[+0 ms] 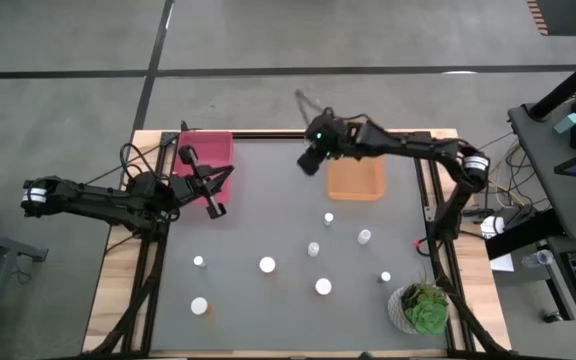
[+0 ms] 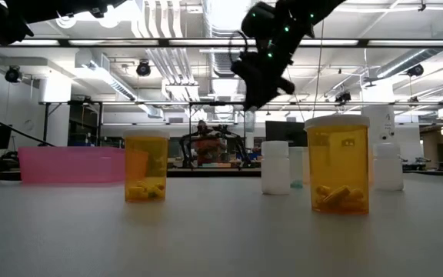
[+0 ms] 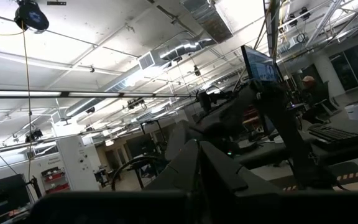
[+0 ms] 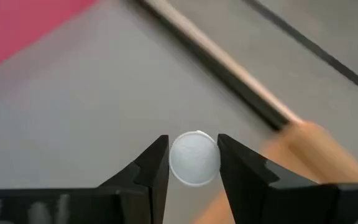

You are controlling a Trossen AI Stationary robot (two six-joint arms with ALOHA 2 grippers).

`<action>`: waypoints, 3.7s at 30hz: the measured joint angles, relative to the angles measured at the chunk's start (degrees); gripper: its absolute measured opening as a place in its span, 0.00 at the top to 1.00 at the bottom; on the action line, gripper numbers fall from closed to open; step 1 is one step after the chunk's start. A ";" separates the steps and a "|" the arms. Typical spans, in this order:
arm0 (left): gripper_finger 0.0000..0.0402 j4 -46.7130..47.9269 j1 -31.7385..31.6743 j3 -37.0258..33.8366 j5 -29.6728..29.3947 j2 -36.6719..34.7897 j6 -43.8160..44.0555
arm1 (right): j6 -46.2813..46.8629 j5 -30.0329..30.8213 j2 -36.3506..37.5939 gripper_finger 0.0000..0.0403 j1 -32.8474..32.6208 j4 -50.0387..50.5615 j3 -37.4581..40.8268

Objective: Pick and place medicine bottles into bin by pill shape (circle, oval)
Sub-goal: Put the top middle blue tablet bottle into the orange bin, then put the middle orange capsule bottle into the pink bin

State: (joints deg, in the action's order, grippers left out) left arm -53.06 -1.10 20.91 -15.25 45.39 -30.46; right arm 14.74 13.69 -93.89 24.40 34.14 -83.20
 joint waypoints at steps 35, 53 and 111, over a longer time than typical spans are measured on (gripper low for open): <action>1.00 0.00 -0.02 0.00 0.00 -0.04 0.02 | 16.87 8.90 0.03 0.71 10.26 -6.59 15.28; 1.00 -0.02 -0.01 -0.02 0.00 -0.04 0.02 | 18.76 7.35 0.03 0.58 10.27 -12.10 20.34; 1.00 5.34 2.43 14.63 1.79 20.20 35.03 | -32.57 -3.40 67.13 0.80 -32.37 -59.79 66.62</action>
State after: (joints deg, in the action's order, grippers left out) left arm -47.71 1.33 35.54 -13.46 65.59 4.57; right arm -17.83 10.29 -26.76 -7.97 -25.65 -16.58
